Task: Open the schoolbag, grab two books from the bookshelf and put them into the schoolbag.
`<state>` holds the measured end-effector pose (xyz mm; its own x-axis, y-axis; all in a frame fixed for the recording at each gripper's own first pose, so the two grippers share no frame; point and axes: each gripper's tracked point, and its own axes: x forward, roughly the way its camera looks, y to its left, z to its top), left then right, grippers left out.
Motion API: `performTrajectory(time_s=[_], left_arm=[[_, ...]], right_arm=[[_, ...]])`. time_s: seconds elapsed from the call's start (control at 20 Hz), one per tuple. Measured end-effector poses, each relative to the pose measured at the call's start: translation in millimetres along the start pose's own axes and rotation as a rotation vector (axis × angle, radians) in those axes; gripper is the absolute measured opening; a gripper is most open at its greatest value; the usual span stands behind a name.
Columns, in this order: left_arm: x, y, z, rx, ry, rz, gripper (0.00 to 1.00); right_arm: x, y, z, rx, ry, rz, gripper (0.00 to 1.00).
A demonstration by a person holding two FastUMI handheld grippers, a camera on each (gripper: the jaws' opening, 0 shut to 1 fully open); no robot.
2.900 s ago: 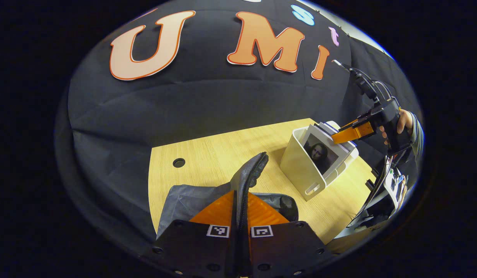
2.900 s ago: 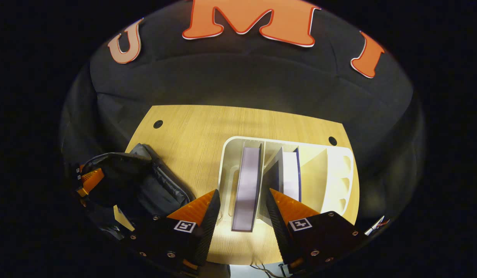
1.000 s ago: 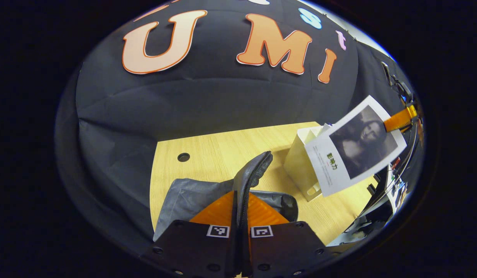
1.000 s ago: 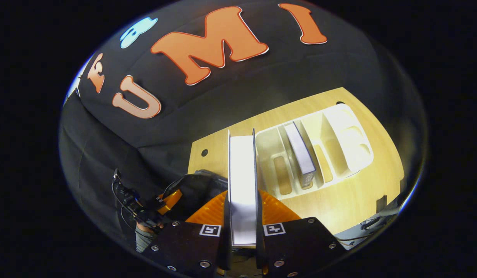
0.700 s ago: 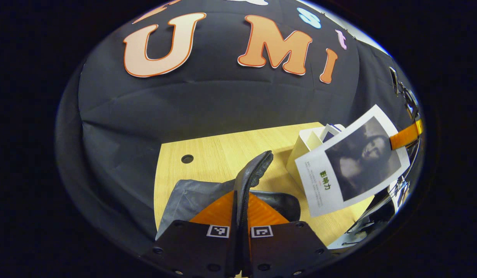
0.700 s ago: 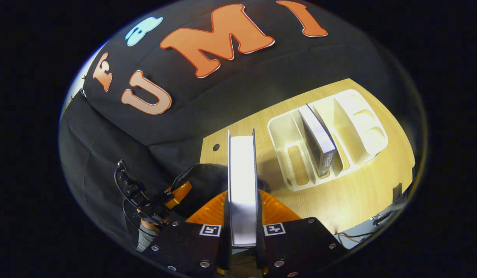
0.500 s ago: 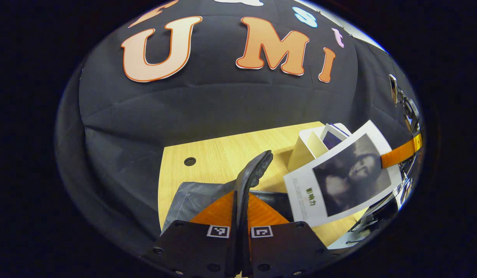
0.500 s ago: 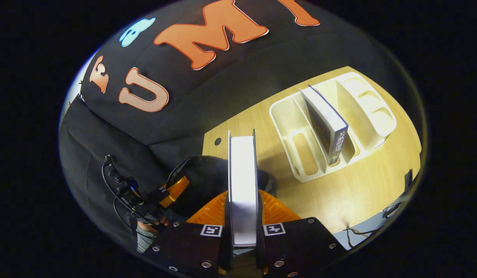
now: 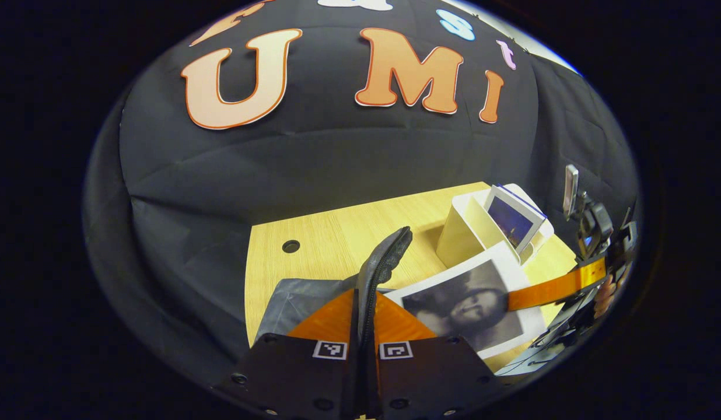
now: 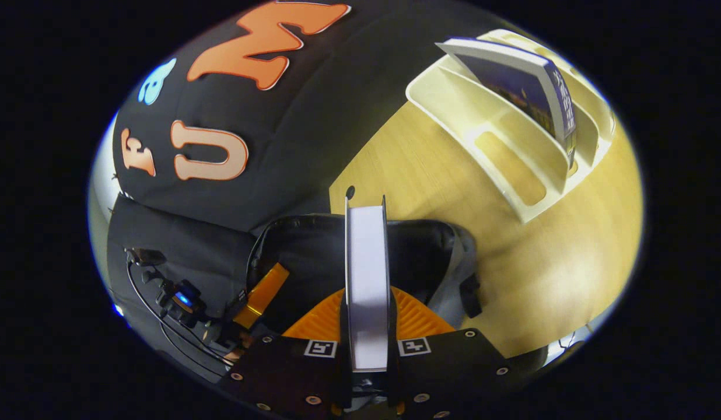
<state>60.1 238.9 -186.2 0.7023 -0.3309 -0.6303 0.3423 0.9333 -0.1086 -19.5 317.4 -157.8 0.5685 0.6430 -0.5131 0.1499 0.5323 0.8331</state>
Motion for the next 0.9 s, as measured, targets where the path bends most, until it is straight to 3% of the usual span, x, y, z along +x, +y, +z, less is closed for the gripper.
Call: performTrajectory(time_s=[0.2, 0.5, 0.8, 0.85, 0.9], left_arm=[[0.4, -4.7, 1.5, 0.002, -0.006, -0.012, 0.06], [-1.8, -12.9, 3.6, -0.021, -0.022, -0.028, 0.06], [-2.0, -15.1, 0.3, -0.04, -0.024, -0.028, 0.06], [-3.2, -12.4, -0.5, -0.038, -0.029, -0.019, 0.1], [-3.2, -12.0, -0.4, -0.039, -0.027, -0.017, 0.06]], right_arm=[[36.9, -8.1, -11.0, 0.083, 0.001, 0.032, 0.23], [89.6, -2.1, -25.8, 0.062, -0.024, 0.048, 0.23], [136.5, -1.1, -45.8, 0.002, 0.025, 0.05, 0.23], [138.0, 2.2, -49.4, 0.023, 0.056, 0.049, 0.25], [134.6, 5.6, -52.3, 0.041, 0.098, 0.049, 0.32]])
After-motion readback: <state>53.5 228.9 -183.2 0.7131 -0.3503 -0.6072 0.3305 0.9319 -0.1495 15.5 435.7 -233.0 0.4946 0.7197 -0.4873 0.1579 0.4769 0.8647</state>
